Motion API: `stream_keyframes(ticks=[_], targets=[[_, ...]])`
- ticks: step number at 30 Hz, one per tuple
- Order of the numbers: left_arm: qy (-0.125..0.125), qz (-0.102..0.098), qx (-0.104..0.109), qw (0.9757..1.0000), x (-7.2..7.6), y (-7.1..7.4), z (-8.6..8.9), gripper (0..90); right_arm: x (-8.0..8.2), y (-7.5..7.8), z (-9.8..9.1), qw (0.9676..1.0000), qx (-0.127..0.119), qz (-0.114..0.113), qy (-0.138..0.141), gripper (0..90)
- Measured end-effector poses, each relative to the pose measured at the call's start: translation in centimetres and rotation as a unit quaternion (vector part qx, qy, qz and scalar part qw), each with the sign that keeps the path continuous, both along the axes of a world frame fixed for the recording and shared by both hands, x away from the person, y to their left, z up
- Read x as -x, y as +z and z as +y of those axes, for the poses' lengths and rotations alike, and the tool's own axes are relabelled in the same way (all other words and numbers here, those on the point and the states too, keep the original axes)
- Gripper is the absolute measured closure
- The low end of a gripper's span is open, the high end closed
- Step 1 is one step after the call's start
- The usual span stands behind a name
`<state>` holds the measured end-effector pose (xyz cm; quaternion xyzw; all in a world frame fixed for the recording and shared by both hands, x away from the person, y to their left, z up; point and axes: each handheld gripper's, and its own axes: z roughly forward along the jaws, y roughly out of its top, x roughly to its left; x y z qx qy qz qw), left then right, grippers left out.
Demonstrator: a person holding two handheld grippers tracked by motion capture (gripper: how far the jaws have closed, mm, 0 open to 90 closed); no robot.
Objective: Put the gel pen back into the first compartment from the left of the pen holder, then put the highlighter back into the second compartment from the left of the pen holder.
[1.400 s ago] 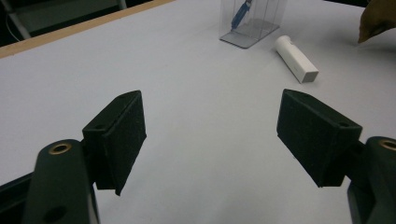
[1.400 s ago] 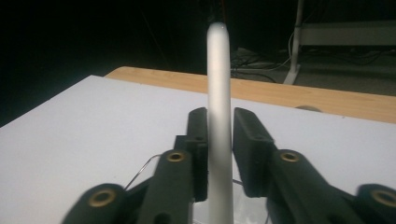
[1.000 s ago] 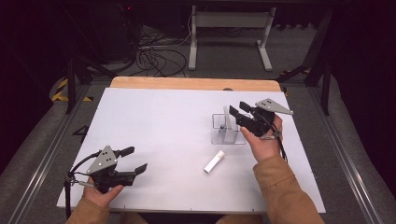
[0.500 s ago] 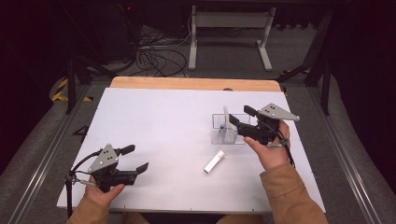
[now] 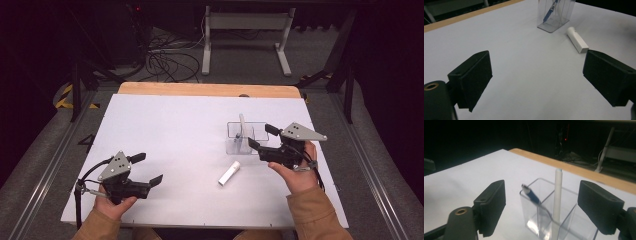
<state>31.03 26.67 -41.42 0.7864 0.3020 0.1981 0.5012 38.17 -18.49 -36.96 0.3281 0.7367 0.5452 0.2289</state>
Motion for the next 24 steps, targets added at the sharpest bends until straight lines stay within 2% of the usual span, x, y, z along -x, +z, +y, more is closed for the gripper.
stream_keyframes(ticks=[2,7,13,24], targets=[[-0.001,0.000,-0.004,1.0000,0.0,0.1,-0.2,6.6,0.3,-0.5,-0.4,1.0000,0.006,-0.006,0.002,22.8],[-0.002,-0.001,-0.004,1.0000,0.0,0.3,-0.7,5.2,1.0,-2.0,-1.1,0.9998,0.020,0.001,0.006,21.0],[-0.002,0.001,-0.005,1.0000,-0.2,0.7,-1.4,5.2,1.3,-3.5,-1.9,0.9998,0.015,0.011,0.005,20.5],[-0.008,0.003,-0.009,0.9999,-0.2,1.3,-2.3,5.2,1.4,-4.4,-2.6,0.9994,0.027,0.020,-0.002,20.6]])
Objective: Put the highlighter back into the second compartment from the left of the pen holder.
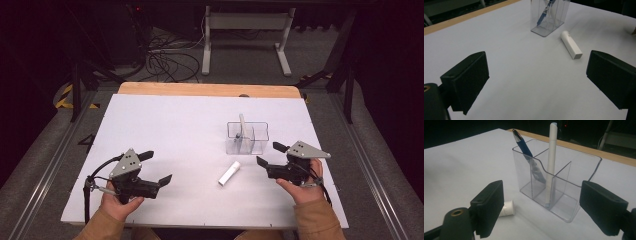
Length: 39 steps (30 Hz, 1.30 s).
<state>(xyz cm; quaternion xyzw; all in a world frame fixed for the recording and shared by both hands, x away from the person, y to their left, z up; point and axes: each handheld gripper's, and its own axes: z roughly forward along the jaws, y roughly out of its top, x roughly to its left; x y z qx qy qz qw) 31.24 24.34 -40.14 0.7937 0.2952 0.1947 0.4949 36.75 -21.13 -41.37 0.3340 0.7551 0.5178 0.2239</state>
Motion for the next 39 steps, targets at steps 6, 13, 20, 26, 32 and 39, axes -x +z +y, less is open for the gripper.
stream_keyframes(ticks=[6,13,20,26,32,39], targets=[[-0.002,0.005,0.001,1.0000,-0.1,0.1,-0.3,5.6,0.0,0.0,-0.1,1.0000,-0.002,-0.001,0.000,21.0],[-0.002,0.017,-0.001,0.9999,-0.3,0.2,-0.5,6.5,0.0,-0.1,-0.1,1.0000,0.000,-0.002,0.001,21.3],[0.000,0.020,-0.018,0.9996,-0.5,0.8,-1.3,7.0,0.0,-0.1,-0.4,1.0000,-0.001,-0.002,-0.001,21.1],[-0.007,0.043,-0.027,0.9987,-1.0,1.3,-2.5,9.6,0.0,-0.2,-0.5,1.0000,-0.003,-0.001,-0.002,21.1],[-0.006,0.059,-0.041,0.9974,-1.4,1.7,-3.9,10.1,0.0,-0.1,-0.6,1.0000,-0.004,0.001,-0.005,21.1],[-0.003,0.100,-0.061,0.9931,-2.3,2.1,-6.0,11.2,0.0,-0.1,-0.7,1.0000,-0.007,0.001,-0.004,21.4]])
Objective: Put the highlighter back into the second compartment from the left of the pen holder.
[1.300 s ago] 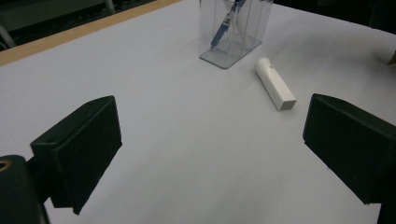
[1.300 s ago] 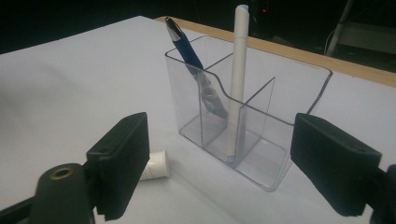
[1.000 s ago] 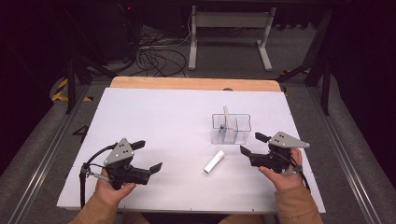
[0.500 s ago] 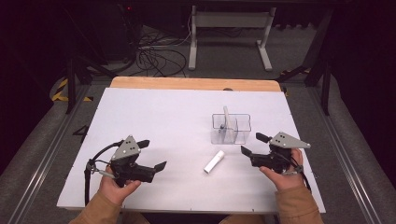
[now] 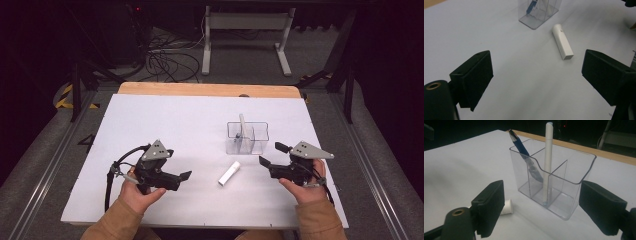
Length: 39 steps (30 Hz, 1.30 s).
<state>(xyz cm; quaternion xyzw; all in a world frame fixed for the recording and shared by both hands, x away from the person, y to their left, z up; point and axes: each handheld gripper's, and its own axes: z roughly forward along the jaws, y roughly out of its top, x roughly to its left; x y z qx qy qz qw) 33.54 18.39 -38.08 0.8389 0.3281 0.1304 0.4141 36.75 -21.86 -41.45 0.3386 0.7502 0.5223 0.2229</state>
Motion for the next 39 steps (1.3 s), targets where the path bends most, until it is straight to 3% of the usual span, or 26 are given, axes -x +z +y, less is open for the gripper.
stream_keyframes(ticks=[4,21,39], targets=[[-0.001,0.016,-0.009,0.9998,-0.7,0.1,-1.4,12.4,0.0,0.0,-0.1,1.0000,-0.001,0.001,-0.001,21.4],[-0.018,0.042,-0.045,0.9979,-2.2,-0.4,-6.8,16.7,0.1,0.1,-0.4,1.0000,0.006,0.001,-0.005,22.2],[-0.015,0.037,-0.060,0.9974,-2.3,-1.0,-9.2,21.9,0.1,0.0,-0.4,0.9999,0.013,0.000,-0.007,23.3]])
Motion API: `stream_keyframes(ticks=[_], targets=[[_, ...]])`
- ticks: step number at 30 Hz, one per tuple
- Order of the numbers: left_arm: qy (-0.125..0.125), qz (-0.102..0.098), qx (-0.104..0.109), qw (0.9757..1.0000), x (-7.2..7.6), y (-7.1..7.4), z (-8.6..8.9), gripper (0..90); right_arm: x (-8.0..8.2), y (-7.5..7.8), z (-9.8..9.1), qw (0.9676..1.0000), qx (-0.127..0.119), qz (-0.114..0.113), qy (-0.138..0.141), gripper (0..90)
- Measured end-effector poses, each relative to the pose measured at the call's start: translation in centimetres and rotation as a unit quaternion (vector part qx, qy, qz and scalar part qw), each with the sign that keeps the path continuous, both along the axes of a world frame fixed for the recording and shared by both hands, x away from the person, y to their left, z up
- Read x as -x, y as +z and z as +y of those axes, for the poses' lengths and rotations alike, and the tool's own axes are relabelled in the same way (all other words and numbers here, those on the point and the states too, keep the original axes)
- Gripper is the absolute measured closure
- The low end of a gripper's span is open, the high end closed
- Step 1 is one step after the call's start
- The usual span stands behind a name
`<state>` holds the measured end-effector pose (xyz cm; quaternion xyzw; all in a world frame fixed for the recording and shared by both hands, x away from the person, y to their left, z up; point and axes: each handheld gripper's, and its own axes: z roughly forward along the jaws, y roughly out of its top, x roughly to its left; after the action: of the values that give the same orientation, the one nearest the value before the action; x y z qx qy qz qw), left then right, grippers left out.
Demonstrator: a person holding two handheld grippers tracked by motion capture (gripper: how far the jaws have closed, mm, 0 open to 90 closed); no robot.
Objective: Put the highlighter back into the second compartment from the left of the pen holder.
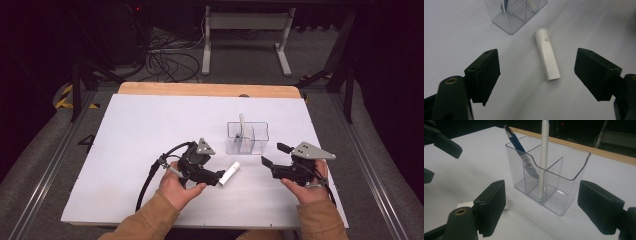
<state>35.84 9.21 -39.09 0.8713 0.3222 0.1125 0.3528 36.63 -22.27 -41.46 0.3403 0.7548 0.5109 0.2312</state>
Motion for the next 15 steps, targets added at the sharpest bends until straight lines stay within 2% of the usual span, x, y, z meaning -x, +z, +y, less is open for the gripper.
stream_keyframes(ticks=[4,7,10,15], targets=[[0.000,0.000,-0.012,0.9999,-0.1,-0.2,-0.4,22.9,0.0,0.0,0.0,1.0000,0.000,0.000,0.000,23.9],[0.000,0.002,-0.010,0.9999,-0.1,-0.3,-0.6,23.1,0.0,0.0,-0.1,1.0000,0.001,-0.001,-0.001,24.3],[-0.005,0.015,-0.009,0.9998,-0.3,-0.4,-0.8,26.6,0.0,0.0,0.0,1.0000,0.001,0.000,-0.001,24.7],[-0.005,0.039,-0.020,0.9990,-0.8,-0.9,-1.9,29.4,0.0,0.0,0.0,1.0000,0.003,-0.001,0.002,24.7]])
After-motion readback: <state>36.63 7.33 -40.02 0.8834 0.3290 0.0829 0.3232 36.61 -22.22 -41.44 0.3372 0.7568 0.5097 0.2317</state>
